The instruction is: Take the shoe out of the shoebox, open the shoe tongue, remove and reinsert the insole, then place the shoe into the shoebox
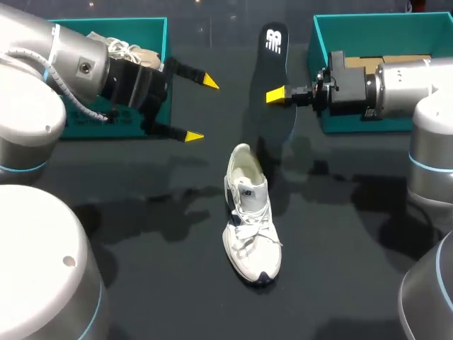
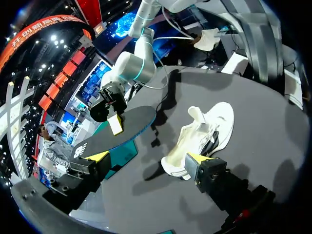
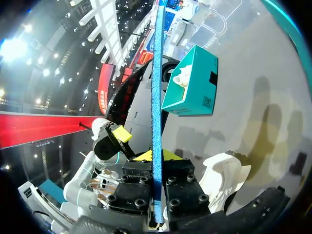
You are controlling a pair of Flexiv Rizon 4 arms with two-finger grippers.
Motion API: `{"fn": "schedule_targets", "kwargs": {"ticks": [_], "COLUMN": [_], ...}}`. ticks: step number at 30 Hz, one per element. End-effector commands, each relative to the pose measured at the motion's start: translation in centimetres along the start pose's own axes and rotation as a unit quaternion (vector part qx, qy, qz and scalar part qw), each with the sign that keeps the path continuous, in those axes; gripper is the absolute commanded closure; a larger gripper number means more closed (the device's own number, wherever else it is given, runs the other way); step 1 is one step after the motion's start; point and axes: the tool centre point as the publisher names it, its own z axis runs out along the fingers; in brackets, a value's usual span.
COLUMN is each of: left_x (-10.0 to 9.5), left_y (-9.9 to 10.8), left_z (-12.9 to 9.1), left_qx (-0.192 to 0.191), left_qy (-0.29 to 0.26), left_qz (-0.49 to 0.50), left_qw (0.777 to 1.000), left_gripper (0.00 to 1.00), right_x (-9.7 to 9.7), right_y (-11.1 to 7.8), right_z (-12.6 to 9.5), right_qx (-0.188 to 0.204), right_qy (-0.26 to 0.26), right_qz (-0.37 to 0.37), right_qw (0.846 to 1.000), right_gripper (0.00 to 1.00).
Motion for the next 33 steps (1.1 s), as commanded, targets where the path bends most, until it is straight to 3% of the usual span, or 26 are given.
{"fn": "schedule_targets", "kwargs": {"ticks": [1, 6, 8, 18, 25, 33], "left_x": [-0.2, 0.4, 0.9, 0.9, 4.3, 6.6], "left_y": [0.4, 1.2, 1.4, 1.4, 2.9, 3.8], "left_z": [0.5, 1.1, 1.1, 1.1, 3.4, 3.8], "left_qx": [-0.025, -0.064, -0.105, -0.105, -0.116, -0.122], "left_qy": [0.061, 0.107, 0.119, 0.119, 0.146, 0.153], "left_qz": [-0.075, -0.196, -0.202, -0.202, -0.269, -0.303], "left_qw": [0.995, 0.973, 0.966, 0.966, 0.945, 0.933], "left_gripper": [0.00, 0.00, 0.00, 0.00, 0.00, 0.00], "right_x": [-0.7, -1.8, -1.8, -1.8, -3.6, -4.8], "right_y": [-0.7, -0.9, -0.9, -0.9, -2.1, -3.2], "right_z": [0.7, 1.5, 1.5, 1.5, 2.3, 3.4], "right_qx": [-0.018, -0.040, -0.040, -0.040, -0.049, -0.042], "right_qy": [0.009, -0.008, -0.008, -0.008, 0.003, -0.007], "right_qz": [-0.022, -0.075, -0.075, -0.075, -0.119, -0.163], "right_qw": [1.000, 0.996, 0.996, 0.996, 0.992, 0.986], "right_gripper": [1.00, 1.00, 1.00, 1.00, 1.00, 1.00]}}
